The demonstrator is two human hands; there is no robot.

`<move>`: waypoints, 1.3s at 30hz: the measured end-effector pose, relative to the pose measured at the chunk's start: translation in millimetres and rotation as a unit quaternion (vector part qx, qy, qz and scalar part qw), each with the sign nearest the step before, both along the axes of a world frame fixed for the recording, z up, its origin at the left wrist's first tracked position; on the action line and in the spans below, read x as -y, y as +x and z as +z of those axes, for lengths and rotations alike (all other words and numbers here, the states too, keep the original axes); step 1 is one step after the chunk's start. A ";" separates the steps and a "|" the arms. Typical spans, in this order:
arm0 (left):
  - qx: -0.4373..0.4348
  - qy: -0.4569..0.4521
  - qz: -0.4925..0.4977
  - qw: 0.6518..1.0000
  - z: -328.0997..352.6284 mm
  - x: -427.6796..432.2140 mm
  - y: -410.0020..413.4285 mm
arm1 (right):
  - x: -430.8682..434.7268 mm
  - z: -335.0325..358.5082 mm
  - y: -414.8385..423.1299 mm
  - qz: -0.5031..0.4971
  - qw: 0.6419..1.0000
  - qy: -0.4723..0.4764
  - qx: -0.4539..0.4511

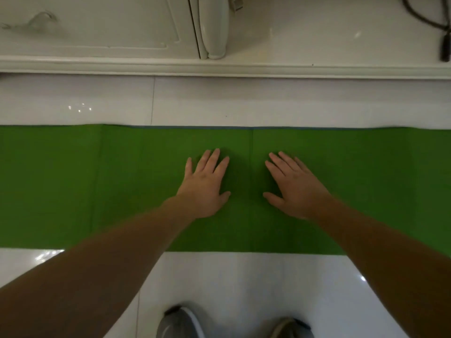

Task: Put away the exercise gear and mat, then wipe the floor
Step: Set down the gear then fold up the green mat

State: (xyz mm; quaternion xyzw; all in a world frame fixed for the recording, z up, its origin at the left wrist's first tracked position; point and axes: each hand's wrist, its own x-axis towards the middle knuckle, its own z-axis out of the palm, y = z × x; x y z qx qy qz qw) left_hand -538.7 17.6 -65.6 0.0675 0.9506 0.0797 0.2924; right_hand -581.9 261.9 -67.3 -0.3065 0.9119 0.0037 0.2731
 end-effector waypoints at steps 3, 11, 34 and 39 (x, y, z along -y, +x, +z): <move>0.019 0.000 0.047 0.999 31.7 3.6 7.6 | 7.3 35.2 13.3 -0.009 0.999 0.016 0.027; -0.018 0.031 0.120 0.992 158.5 11.7 24.0 | 18.8 165.4 28.1 -0.081 0.996 -0.020 0.035; -0.098 0.002 0.060 0.993 472.4 7.7 32.4 | 5.8 480.3 38.7 -0.177 0.983 -0.035 0.014; -0.087 -0.009 0.006 0.996 482.2 42.5 29.0 | 39.5 494.8 45.1 -0.188 0.982 -0.022 0.004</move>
